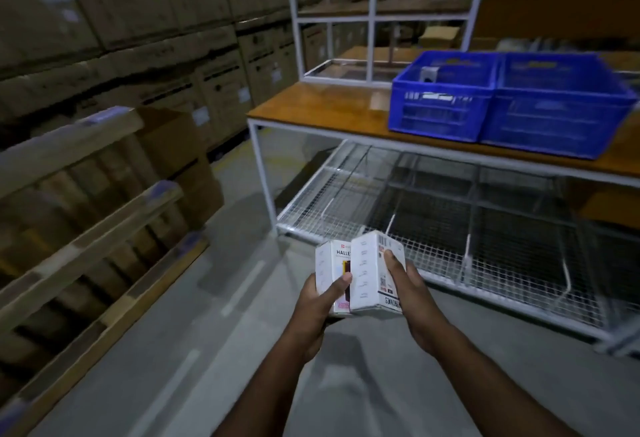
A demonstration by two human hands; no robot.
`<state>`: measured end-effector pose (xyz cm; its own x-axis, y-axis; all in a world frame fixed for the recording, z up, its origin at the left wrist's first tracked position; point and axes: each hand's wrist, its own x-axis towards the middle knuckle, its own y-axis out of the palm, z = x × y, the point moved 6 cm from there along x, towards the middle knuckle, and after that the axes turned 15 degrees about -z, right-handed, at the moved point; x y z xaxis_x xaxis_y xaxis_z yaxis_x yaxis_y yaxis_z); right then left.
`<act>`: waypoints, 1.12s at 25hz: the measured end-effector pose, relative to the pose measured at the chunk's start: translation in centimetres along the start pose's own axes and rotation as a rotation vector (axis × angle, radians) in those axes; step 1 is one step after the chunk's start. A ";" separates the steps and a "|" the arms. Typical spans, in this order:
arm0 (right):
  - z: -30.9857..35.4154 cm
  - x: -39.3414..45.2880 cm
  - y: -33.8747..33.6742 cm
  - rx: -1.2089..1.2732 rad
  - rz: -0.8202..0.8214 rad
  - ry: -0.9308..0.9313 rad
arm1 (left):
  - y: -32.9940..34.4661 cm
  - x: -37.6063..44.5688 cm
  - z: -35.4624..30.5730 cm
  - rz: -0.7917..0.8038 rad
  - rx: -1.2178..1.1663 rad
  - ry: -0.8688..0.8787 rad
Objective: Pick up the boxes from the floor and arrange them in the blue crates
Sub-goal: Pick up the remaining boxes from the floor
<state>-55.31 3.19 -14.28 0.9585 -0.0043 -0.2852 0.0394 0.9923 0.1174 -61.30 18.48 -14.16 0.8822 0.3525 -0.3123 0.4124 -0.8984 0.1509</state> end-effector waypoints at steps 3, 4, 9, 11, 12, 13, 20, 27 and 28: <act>3.7 4.7 0.8 0.048 -0.104 -0.040 | 2.4 6.2 -4.1 0.128 0.017 0.035; 4.8 6.3 0.8 0.056 -0.137 -0.062 | 3.5 8.2 -5.3 0.155 0.024 0.043; 9.9 14.0 0.1 0.066 -0.249 -0.156 | 9.8 16.5 -9.3 0.223 0.014 0.061; 11.6 17.6 -0.3 0.076 -0.271 -0.179 | 12.2 20.0 -10.5 0.246 0.013 0.080; 12.4 19.5 -0.6 0.088 -0.279 -0.190 | 13.5 21.7 -11.1 0.261 0.012 0.091; 13.1 22.0 -1.0 0.100 -0.286 -0.202 | 15.0 23.6 -11.7 0.278 0.012 0.103; 20.0 36.9 -4.8 0.101 -0.416 -0.291 | 25.0 36.5 -16.2 0.291 0.090 0.176; 31.8 48.8 -8.6 -0.023 -0.592 -0.561 | 34.8 46.7 -25.5 0.392 0.175 0.448; 33.1 50.5 -8.8 -0.032 -0.603 -0.579 | 36.3 48.6 -26.7 0.390 0.189 0.474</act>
<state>2.13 -9.91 1.80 0.7696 -0.5899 0.2444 0.5925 0.8024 0.0713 2.67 10.02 1.21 0.9819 0.0293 0.1870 0.0322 -0.9994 -0.0121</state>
